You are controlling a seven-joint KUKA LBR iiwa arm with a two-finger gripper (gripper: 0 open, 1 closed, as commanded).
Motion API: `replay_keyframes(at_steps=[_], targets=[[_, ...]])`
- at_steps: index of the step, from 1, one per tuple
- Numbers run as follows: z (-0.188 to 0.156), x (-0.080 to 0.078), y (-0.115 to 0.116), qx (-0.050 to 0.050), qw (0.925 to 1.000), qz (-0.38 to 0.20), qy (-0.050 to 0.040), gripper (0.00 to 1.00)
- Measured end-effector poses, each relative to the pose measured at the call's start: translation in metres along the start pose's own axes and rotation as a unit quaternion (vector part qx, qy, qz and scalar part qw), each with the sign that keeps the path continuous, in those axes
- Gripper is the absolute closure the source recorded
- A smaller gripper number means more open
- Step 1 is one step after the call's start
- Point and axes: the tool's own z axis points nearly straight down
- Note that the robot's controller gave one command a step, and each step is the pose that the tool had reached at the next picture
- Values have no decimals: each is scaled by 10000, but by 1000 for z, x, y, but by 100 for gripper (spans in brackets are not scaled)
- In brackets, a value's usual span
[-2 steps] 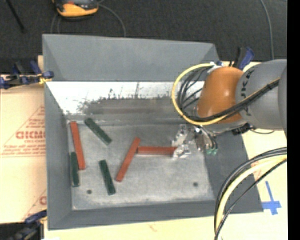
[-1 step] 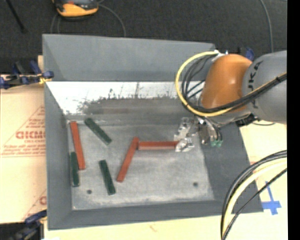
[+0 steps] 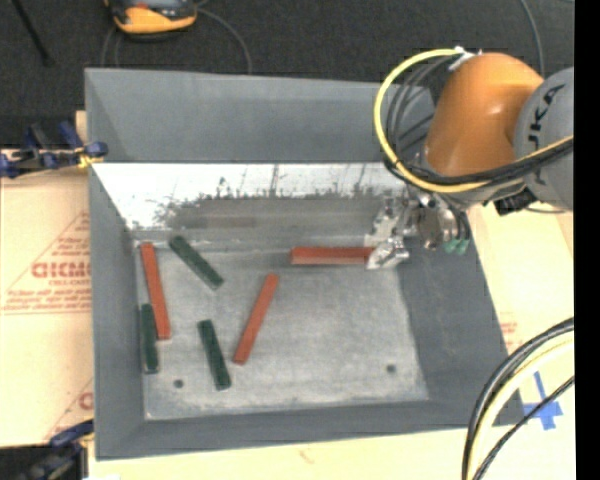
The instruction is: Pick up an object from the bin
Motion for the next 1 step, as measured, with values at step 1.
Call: replay_keyframes(at_steps=[1], targets=[[-58, 11, -7, 0, 10000, 12, 13, 100]])
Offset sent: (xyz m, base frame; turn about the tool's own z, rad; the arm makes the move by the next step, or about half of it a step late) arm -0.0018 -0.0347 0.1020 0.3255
